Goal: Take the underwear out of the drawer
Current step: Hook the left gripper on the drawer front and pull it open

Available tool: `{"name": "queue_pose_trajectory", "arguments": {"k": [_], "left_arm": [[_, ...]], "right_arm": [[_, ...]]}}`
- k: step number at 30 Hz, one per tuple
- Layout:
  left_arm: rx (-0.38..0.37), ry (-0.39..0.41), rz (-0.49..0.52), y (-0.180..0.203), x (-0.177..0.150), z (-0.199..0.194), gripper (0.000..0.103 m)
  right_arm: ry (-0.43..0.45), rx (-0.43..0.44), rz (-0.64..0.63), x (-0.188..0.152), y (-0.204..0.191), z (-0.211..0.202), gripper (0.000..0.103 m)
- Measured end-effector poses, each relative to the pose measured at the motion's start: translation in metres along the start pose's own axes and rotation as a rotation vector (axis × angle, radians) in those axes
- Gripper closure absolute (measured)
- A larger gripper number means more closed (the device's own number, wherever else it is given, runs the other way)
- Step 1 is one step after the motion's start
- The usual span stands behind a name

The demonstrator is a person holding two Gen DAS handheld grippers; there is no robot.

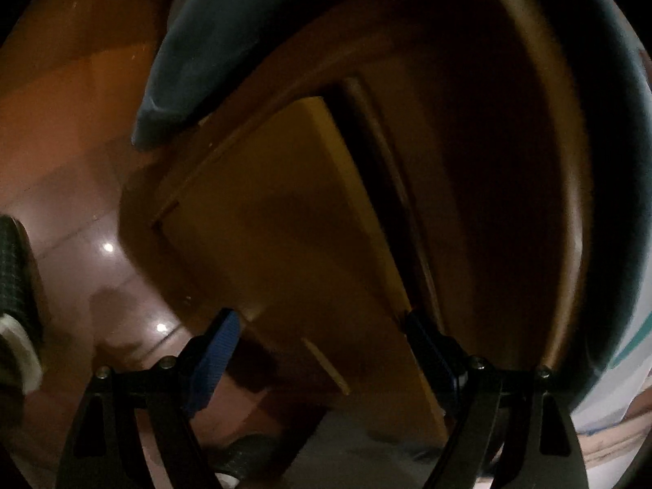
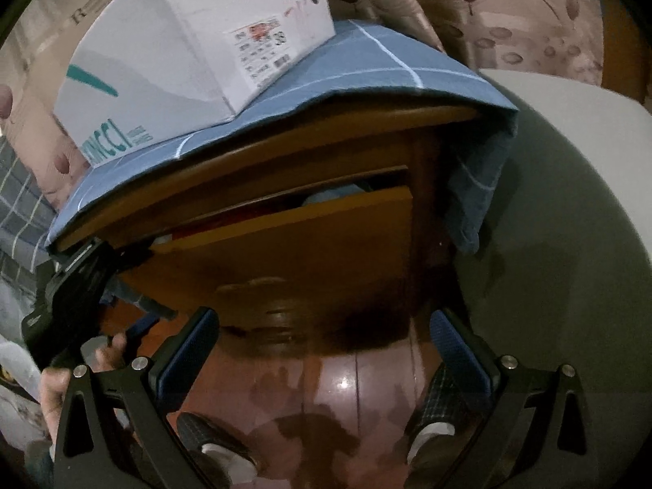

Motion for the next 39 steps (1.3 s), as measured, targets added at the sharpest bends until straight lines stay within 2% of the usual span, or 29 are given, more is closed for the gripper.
{"name": "queue_pose_trajectory", "arguments": {"k": [3,6,7,8,10,14,17,22,25,27,30,34,37,39], "left_arm": [[-0.066,0.006,-0.048,-0.005,0.0,0.003,0.017],[-0.085,0.018,-0.073,-0.009,-0.003,0.003,0.017],[-0.076,0.01,-0.093,-0.012,-0.003,0.005,0.014],[-0.085,0.0,-0.138,-0.018,-0.004,0.009,0.01],[-0.111,-0.011,-0.207,-0.024,-0.004,0.013,0.01],[-0.1,0.002,-0.234,-0.026,-0.007,0.017,0.008],[-0.087,0.008,-0.256,-0.028,-0.009,0.023,0.001],[-0.032,0.005,-0.325,-0.03,-0.006,0.037,0.0],[-0.025,0.037,-0.309,-0.029,-0.009,0.039,0.0],[-0.02,0.03,-0.301,-0.028,-0.012,0.04,0.0],[0.028,0.033,-0.263,-0.026,-0.015,0.041,0.0],[0.05,0.007,-0.298,-0.028,-0.013,0.034,0.0],[0.116,0.028,-0.23,-0.025,-0.017,0.019,0.0],[0.119,0.025,-0.202,-0.029,-0.019,0.014,0.0]], "right_arm": [[-0.012,0.01,-0.012,-0.003,-0.003,0.002,0.0],[-0.03,0.017,-0.01,-0.004,-0.004,0.004,0.0],[-0.03,0.022,-0.004,-0.004,-0.004,0.004,0.0],[-0.028,0.023,-0.004,-0.003,-0.003,0.003,0.0],[-0.021,0.017,-0.009,-0.003,-0.003,0.001,0.0],[-0.031,0.025,0.012,-0.004,0.0,0.002,0.0],[-0.027,0.021,0.016,-0.003,0.0,0.001,0.0],[-0.021,0.021,0.006,-0.002,-0.001,0.0,0.0],[-0.024,0.02,0.01,-0.002,-0.001,0.0,0.0],[-0.025,0.024,0.017,-0.001,0.0,0.0,0.0],[-0.016,0.021,0.013,0.0,0.0,-0.002,0.0],[-0.005,0.016,0.007,0.001,-0.001,-0.003,0.0],[0.004,0.013,0.003,0.002,-0.001,-0.006,0.0],[0.013,0.009,0.004,0.004,-0.001,-0.008,0.0]]}}
Point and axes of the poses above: each gripper's, at about its wrist camera, not at the fingertips, and z roughly the way its jaws point, y to its right, x to its top, the point moved 1 cm from there along z, roughly the way its jaws point, and after that the axes turned 7 degrees about y, right-handed, at the moved point
